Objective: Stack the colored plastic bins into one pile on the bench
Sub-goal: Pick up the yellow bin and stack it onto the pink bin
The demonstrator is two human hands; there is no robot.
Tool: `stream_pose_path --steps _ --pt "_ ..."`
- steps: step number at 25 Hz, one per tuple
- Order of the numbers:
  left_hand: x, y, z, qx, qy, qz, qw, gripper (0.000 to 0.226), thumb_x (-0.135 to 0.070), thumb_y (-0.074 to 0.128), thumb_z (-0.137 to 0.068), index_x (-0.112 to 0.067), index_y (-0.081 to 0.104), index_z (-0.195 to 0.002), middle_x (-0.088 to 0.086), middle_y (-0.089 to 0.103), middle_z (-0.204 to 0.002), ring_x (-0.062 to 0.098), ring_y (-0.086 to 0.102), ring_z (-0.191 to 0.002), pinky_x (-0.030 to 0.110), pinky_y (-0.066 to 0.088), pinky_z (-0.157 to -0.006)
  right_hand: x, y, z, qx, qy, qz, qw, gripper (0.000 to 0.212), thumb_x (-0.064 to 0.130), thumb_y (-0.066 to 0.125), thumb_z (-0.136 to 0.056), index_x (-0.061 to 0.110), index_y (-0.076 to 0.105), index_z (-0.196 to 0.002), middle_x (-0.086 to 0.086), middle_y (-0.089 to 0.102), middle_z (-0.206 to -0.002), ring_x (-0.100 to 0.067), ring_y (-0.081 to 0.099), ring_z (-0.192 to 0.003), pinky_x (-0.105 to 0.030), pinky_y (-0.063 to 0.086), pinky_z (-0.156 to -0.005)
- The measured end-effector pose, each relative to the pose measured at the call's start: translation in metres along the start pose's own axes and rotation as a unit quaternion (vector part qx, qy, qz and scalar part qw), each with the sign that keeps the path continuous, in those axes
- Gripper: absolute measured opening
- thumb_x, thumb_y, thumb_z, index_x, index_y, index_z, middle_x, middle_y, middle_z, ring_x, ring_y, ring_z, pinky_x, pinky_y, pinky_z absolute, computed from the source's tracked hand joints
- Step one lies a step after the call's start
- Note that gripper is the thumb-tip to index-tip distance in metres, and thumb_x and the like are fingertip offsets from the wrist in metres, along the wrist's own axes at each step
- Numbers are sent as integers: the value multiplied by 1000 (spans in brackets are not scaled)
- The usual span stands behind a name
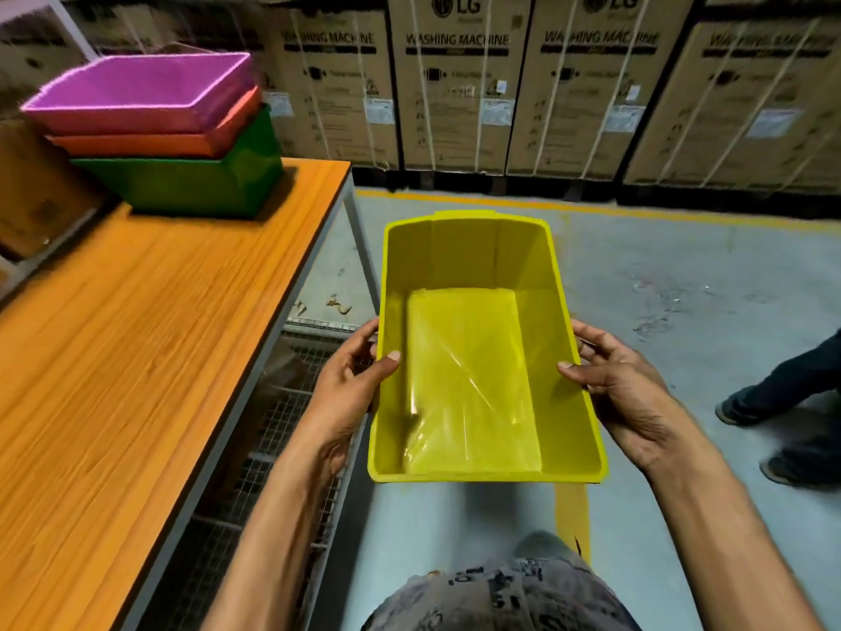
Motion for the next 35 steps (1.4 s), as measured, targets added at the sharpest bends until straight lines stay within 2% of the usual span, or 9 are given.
stream_pose_path --steps 3,5,9,16,18,21,24,29,35 --pt "-18 10 -45 -21 43 -22 999 54 -19 73 -91 -45 57 -137 -29 69 -113 -16 63 -103 12 51 -85 23 -1 -58 10 -27 19 999 63 -18 60 -85 15 57 -138 -5 70 -128 -15 74 -97 -29 60 -72" --pt "-29 20 -81 -43 66 -33 996 55 -20 74 -89 -46 57 -135 -25 68 -111 -14 64 -102 10 50 -85 42 0 -104 36 -42 50 997 62 -20 60 -86 18 56 -135 -4 69 -125 -8 73 -88 -23 57 -65" --pt "-51 52 -148 -110 103 -13 988 61 -22 75 -83 -39 56 -139 -17 64 -125 -4 64 -110 14 52 -88 91 -3 -203 87 -74 104 988 60 -20 61 -86 18 55 -132 -9 66 -129 -25 65 -116 -37 55 -82" --pt "-102 100 -234 -219 138 29 966 61 -20 78 -85 -39 56 -139 -1 62 -137 9 65 -117 38 49 -107 191 12 -341 187 -111 176 960 56 -16 67 -85 24 56 -123 2 66 -120 -22 63 -114 -27 57 -80" --pt "-117 98 -245 -252 149 34 956 61 -24 79 -87 -41 55 -140 -1 58 -144 12 61 -126 37 50 -106 214 30 -368 220 -117 170 953 56 -15 68 -84 24 57 -123 -1 66 -122 -22 63 -116 -28 58 -82" --pt "-143 83 -265 -283 173 36 943 60 -24 76 -90 -46 53 -141 -5 53 -150 15 53 -136 32 52 -103 247 71 -407 272 -126 149 942 57 -6 72 -80 20 59 -129 -5 67 -128 -25 63 -120 -40 56 -93" --pt "-176 57 -279 -322 202 46 924 56 -18 75 -89 -43 58 -137 -14 65 -132 15 62 -124 30 55 -96 274 127 -432 322 -107 112 934 62 1 70 -72 17 60 -130 -7 71 -128 -26 64 -123 -45 57 -98" --pt "-240 3 -293 -360 263 54 893 53 -9 67 -89 -26 60 -139 5 67 -133 26 63 -123 60 50 -104 325 225 -454 406 -71 61 909 63 -8 62 -74 8 60 -134 -12 71 -128 -32 64 -125 -50 49 -102" --pt "-304 -55 -303 -434 313 40 844 52 -5 61 -92 -20 57 -141 -1 68 -133 21 65 -123 50 53 -101 368 351 -477 506 -74 38 858 63 -11 59 -78 8 58 -138 -14 69 -131 -36 62 -126 -43 58 -93"
Point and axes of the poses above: each hand's wrist, its own z-axis away from the middle knuckle, its own y-axis out of the palm, x = y × z, the point moved 6 cm from there along -z, towards the middle knuckle
